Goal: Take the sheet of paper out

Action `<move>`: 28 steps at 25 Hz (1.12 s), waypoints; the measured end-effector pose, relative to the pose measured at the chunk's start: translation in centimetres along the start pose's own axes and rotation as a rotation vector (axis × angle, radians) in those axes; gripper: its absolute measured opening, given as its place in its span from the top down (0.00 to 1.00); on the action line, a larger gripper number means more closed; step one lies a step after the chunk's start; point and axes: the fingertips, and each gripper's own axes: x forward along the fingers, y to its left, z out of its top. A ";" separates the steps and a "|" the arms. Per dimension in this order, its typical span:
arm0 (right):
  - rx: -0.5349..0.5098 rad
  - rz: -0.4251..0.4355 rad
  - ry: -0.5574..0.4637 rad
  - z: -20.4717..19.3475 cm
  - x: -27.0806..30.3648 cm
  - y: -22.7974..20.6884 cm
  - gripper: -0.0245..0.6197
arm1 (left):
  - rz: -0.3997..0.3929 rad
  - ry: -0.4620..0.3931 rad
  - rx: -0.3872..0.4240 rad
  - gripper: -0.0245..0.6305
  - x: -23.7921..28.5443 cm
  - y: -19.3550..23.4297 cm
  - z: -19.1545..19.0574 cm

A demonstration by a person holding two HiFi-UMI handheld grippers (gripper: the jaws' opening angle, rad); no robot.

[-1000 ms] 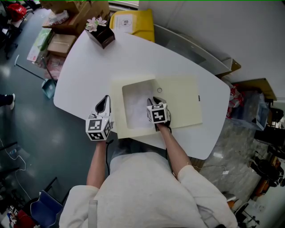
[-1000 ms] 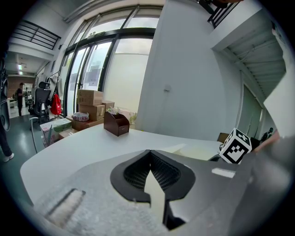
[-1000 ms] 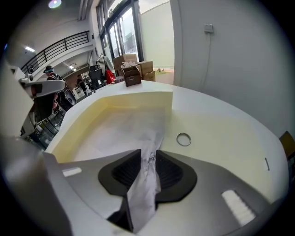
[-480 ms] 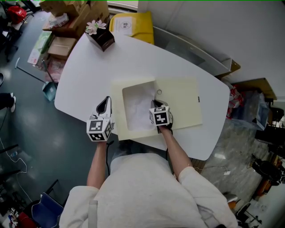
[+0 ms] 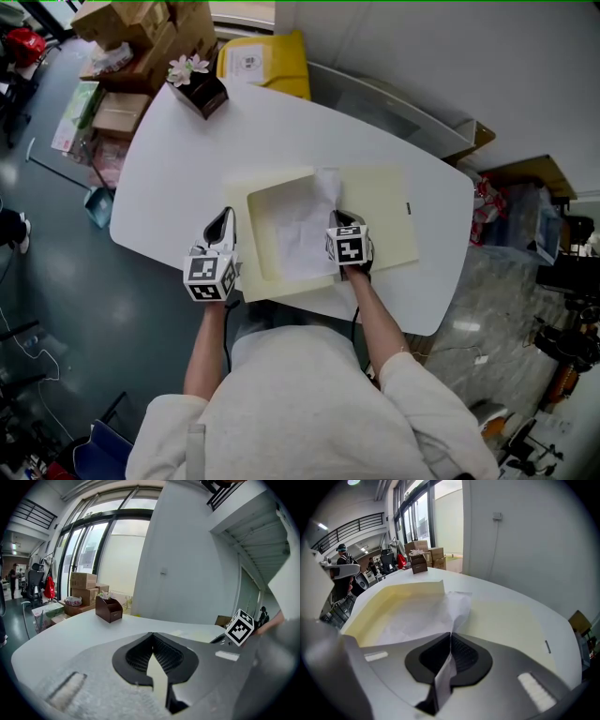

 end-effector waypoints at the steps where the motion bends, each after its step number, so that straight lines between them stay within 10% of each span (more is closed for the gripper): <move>1: -0.002 -0.008 -0.001 0.0 0.0 -0.5 0.95 | -0.002 0.001 0.001 0.95 0.1 -0.1 0.0; 28: 0.015 -0.228 -0.169 3.7 -7.2 -13.8 0.95 | -0.052 -0.019 0.030 0.95 2.6 -2.9 2.1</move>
